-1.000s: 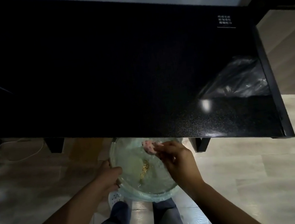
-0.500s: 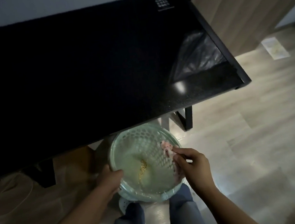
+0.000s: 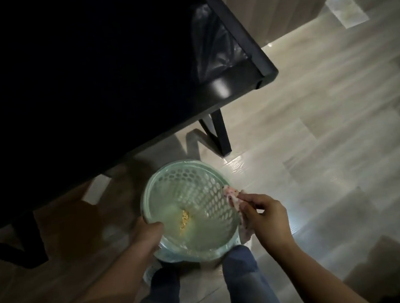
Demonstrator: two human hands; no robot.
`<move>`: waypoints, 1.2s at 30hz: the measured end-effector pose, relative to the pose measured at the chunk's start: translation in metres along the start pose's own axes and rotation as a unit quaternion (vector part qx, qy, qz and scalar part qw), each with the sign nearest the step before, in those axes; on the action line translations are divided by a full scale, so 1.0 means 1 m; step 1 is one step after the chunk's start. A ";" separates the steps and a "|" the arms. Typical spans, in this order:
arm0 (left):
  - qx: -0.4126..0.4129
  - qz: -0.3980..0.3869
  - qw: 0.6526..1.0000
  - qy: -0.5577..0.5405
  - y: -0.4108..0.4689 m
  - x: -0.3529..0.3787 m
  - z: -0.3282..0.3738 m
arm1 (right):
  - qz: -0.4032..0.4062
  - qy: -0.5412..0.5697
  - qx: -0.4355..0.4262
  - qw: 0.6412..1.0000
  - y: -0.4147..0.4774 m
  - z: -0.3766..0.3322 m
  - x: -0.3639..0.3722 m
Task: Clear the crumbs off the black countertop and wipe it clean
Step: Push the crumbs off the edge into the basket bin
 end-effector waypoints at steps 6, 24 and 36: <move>0.012 0.002 0.999 0.042 0.024 0.086 0.006 | 0.005 0.003 0.010 1.000 0.057 0.038 -0.023; -0.085 -0.063 0.970 -0.217 0.128 0.260 -0.013 | 0.078 0.005 -0.024 0.997 0.147 0.166 0.026; -0.080 -0.074 0.958 -0.266 0.198 0.300 -0.026 | 0.112 0.014 -0.039 0.993 0.163 0.213 0.082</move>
Point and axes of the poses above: each hand's wrist, its own y-axis towards the middle knuckle, its own x-axis out of the palm, z = x × y, the point moved 4 cm from there along y, towards the middle knuckle, and after that the axes turned 13 degrees about z, right-handed, at the moved point
